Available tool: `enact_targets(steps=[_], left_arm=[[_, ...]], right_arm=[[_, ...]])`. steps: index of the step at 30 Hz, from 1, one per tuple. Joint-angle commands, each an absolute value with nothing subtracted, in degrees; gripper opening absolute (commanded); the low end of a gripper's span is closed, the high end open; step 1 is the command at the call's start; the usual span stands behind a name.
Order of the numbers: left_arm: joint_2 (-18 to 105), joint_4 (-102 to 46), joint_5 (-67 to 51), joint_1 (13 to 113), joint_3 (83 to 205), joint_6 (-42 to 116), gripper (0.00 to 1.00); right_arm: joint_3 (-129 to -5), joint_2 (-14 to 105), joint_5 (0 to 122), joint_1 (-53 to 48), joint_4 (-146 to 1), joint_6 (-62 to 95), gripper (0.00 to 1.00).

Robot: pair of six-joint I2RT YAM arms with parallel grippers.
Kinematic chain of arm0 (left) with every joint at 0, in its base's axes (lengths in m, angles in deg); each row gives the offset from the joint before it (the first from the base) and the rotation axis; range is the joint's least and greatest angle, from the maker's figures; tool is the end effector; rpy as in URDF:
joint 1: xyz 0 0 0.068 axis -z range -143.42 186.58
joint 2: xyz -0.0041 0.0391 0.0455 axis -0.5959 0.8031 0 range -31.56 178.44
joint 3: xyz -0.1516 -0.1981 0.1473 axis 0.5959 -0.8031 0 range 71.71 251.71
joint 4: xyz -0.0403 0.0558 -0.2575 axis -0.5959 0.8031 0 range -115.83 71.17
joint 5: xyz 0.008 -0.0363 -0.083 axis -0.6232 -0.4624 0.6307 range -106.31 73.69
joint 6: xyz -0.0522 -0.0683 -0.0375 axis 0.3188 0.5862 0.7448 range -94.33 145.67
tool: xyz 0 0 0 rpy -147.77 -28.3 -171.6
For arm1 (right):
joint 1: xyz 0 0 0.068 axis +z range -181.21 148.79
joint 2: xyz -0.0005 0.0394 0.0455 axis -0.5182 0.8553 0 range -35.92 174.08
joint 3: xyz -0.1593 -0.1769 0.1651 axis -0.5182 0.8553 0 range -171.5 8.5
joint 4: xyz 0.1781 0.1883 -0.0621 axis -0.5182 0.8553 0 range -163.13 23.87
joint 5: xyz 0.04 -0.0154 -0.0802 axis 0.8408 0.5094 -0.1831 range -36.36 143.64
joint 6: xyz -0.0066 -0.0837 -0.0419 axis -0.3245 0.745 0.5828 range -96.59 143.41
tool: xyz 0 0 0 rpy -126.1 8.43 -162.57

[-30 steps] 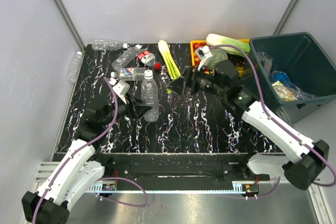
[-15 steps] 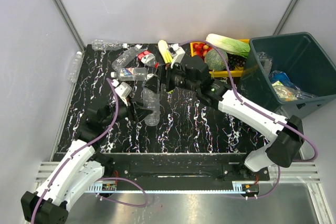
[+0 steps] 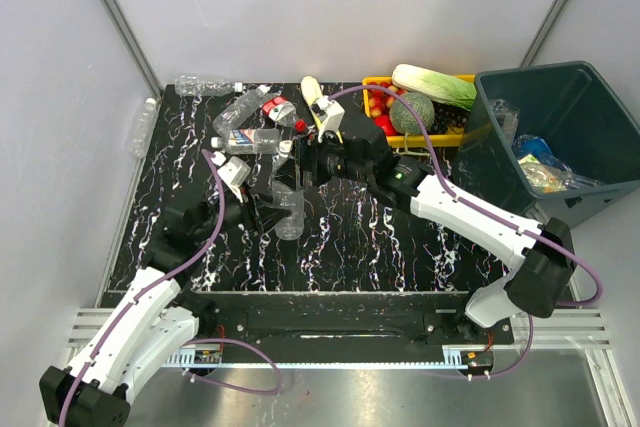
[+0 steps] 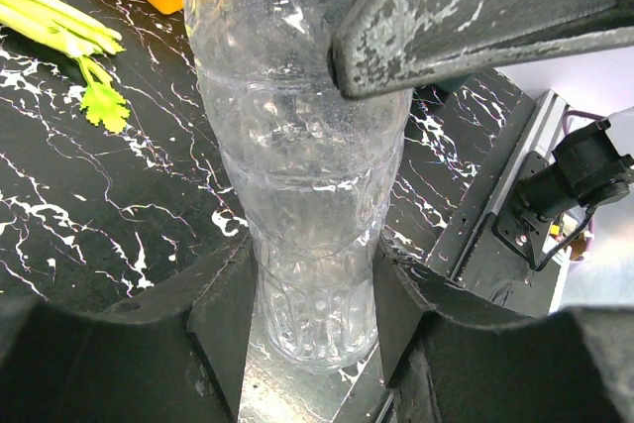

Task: Put the plastic bottles in the bin
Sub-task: Place the plastic bottle in the trash bin.

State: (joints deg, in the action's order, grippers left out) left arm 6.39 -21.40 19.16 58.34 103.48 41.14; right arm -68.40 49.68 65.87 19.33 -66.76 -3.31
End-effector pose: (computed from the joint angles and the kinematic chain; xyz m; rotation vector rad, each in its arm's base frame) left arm 0.1620 -0.1175 0.2930 0.5666 1.7427 -1.0061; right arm 0.2444 0.3252 0.3747 -0.5671 1.9024 1.1122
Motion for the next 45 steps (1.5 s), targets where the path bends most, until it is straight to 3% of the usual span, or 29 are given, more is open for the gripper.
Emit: enact_targets(steps=[1, 3, 6, 7, 9, 10, 12, 15, 16, 18, 19, 27, 45], left_arm=[[5.6, -22.9, 19.3, 58.6, 105.1, 40.2, 0.17], [5.6, -22.7, 19.1, 58.6, 105.2, 40.2, 0.25], [5.7, -22.3, 19.1, 58.5, 105.2, 40.1, 0.29], [5.6, -22.3, 19.0, 58.6, 105.2, 40.1, 0.29], [5.4, -22.1, 18.9, 58.6, 105.3, 40.1, 0.3], [5.3, -22.0, 18.9, 58.6, 105.3, 40.0, 0.31], [5.1, -21.9, 18.9, 58.6, 105.2, 39.8, 0.36], [4.8, -21.3, 17.9, 58.6, 105.4, 39.8, 0.58], [4.8, -21.0, 17.5, 58.6, 105.5, 39.7, 0.66], [4.7, -20.4, 16.9, 58.6, 105.5, 39.5, 0.94], [4.6, -20.3, 16.8, 58.6, 105.7, 39.4, 0.99], [4.2, -19.6, 15.3, 58.6, 105.7, 39.0, 0.99], [5.1, -16.8, 12.0, 58.6, 106.8, 38.9, 0.99]], right_arm=[[-69.1, 50.3, 67.7, 19.9, -67.5, -2.4, 0.85], [-68.8, 49.9, 67.3, 19.9, -68.1, -2.5, 0.82], [-68.1, 49.5, 67.1, 19.9, -69.6, -2.2, 0.73], [-68.1, 49.3, 67.1, 19.9, -70.0, -2.2, 0.61], [-68.1, 49.2, 66.5, 19.9, -70.1, -2.3, 0.25], [-68.1, 49.2, 66.0, 19.9, -70.1, -2.4, 0.2], [-68.0, 49.1, 65.1, 19.9, -70.1, -2.3, 0.21], [-68.7, 48.5, 63.2, 19.9, -69.4, -1.2, 0.22], [-69.0, 48.0, 61.8, 19.9, -69.2, -0.7, 0.22], [-69.7, 46.7, 59.3, 19.9, -68.1, 1.6, 0.22], [-70.0, 46.0, 57.1, 19.8, -67.4, 3.1, 0.21], [-73.5, 36.7, 34.0, 18.7, -64.0, 17.2, 0.13], [-83.3, 27.4, 9.6, 0.0, -71.8, 52.6, 0.12]])
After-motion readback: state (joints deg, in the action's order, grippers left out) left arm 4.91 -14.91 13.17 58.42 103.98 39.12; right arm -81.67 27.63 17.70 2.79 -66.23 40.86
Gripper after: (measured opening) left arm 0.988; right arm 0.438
